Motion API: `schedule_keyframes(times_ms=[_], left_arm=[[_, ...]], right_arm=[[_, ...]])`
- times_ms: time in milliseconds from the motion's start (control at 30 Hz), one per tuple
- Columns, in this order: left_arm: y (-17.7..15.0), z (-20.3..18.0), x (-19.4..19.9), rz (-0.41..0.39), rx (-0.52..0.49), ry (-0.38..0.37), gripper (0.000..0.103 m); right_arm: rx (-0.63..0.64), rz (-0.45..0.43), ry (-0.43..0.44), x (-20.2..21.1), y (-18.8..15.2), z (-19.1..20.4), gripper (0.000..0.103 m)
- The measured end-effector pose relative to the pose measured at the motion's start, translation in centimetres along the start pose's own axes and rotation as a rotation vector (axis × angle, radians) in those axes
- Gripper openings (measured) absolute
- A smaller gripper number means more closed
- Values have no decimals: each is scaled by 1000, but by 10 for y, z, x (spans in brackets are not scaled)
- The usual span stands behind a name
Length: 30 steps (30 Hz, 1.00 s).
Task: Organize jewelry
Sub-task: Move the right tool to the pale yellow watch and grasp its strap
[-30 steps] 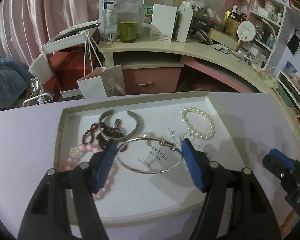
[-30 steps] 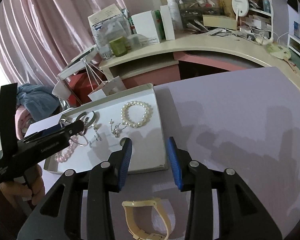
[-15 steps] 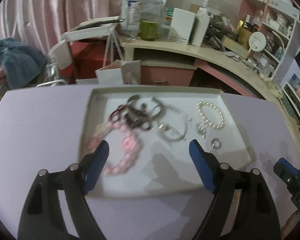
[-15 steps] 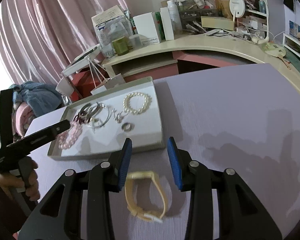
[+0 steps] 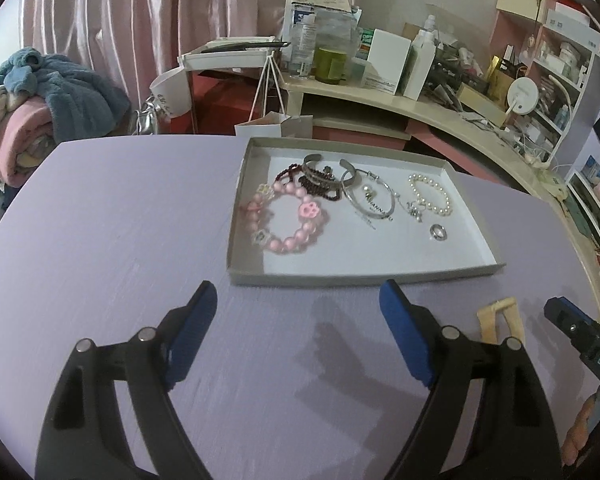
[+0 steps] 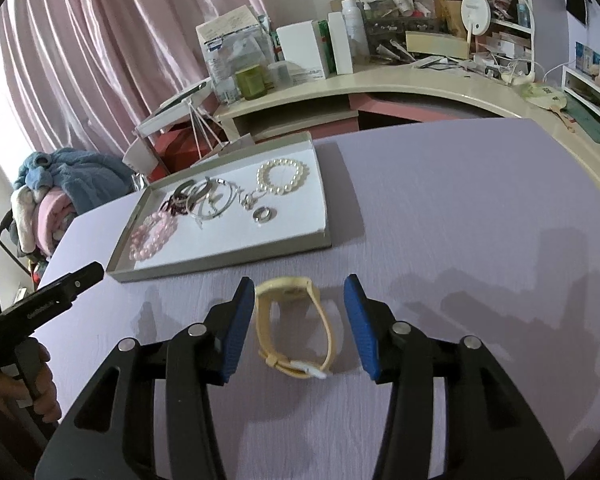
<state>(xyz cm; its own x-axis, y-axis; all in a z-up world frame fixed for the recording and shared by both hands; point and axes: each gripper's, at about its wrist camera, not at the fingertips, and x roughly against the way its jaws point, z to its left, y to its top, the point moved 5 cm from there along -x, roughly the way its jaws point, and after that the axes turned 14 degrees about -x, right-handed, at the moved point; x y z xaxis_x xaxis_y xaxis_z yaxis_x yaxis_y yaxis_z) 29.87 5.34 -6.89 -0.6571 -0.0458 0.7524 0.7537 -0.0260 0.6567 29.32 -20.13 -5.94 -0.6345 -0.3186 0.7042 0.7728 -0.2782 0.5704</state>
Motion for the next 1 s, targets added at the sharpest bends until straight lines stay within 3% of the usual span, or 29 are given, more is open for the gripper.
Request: schedule_keyframes(times_ms=[400, 933, 1000], left_arm=[[-23, 17, 23, -4, 32, 45, 85], [-33, 24, 27, 15, 46, 61, 85], [-33, 23, 26, 16, 44, 60, 85]], right_arm=[[73, 66, -14, -17, -24, 9, 60], [86, 84, -20, -21, -31, 13, 61], [84, 79, -28, -21, -31, 12, 65]])
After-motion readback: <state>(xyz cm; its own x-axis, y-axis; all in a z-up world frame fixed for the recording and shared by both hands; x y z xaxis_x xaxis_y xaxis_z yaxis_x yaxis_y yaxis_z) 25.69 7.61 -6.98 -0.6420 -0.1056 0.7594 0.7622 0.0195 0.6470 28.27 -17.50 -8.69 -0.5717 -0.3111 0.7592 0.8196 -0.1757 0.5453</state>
